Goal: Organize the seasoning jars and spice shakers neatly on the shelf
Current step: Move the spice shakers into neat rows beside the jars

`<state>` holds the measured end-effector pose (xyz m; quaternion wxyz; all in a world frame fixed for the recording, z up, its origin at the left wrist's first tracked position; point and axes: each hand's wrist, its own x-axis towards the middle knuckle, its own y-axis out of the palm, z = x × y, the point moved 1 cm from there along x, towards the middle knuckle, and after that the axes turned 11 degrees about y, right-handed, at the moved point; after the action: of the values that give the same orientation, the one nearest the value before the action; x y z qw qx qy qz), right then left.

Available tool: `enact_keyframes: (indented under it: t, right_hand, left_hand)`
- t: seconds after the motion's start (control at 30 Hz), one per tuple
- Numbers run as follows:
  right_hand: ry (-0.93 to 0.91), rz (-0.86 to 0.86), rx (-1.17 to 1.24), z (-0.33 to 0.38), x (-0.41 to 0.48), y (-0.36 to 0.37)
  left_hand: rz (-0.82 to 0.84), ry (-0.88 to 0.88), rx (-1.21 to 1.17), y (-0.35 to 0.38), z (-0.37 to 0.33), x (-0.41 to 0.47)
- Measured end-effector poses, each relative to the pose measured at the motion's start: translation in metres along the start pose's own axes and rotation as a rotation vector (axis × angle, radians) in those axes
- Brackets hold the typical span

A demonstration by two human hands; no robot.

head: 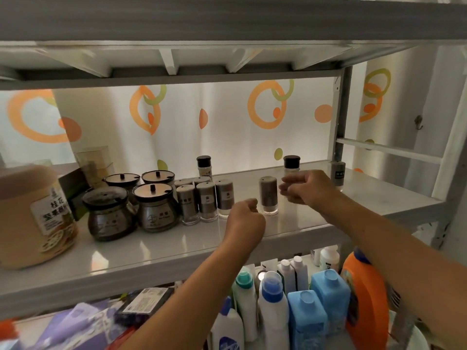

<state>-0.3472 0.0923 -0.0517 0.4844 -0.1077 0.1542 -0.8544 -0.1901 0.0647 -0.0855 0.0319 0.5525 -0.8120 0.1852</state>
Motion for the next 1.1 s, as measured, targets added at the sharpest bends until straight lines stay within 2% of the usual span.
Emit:
enact_keyframes:
  t: [0.1,0.27,0.53,0.67,0.8,1.0,1.1]
  right_hand:
    - [-0.041,-0.012,0.027,0.021,0.005,-0.012]
    - [-0.056,0.018,-0.236,0.047,0.014,-0.008]
    - [0.027,0.154,-0.406,0.050,0.020,0.002]
    - [0.058,0.173,-0.380,0.048,0.030,0.004]
    - [0.048,0.195,-0.366,0.048,0.041,0.010]
    - [0.056,0.245,-0.267,0.051,0.062,0.029]
    - [0.054,0.254,-0.244,0.054,0.069,0.039]
  left_hand:
    - [0.014,-0.044,-0.025,-0.008,0.001,-0.006]
    - [0.068,-0.106,-0.098,-0.010,-0.009,-0.009]
    - [0.105,-0.419,-0.618,-0.003,-0.012,0.000]
    - [0.144,-0.457,-0.710,-0.002,-0.008,0.012]
    - [0.143,-0.423,-0.575,-0.001,-0.005,0.027]
    - [0.187,-0.122,-0.252,-0.012,0.010,0.034]
    - [0.198,-0.041,-0.231,-0.026,0.016,0.029]
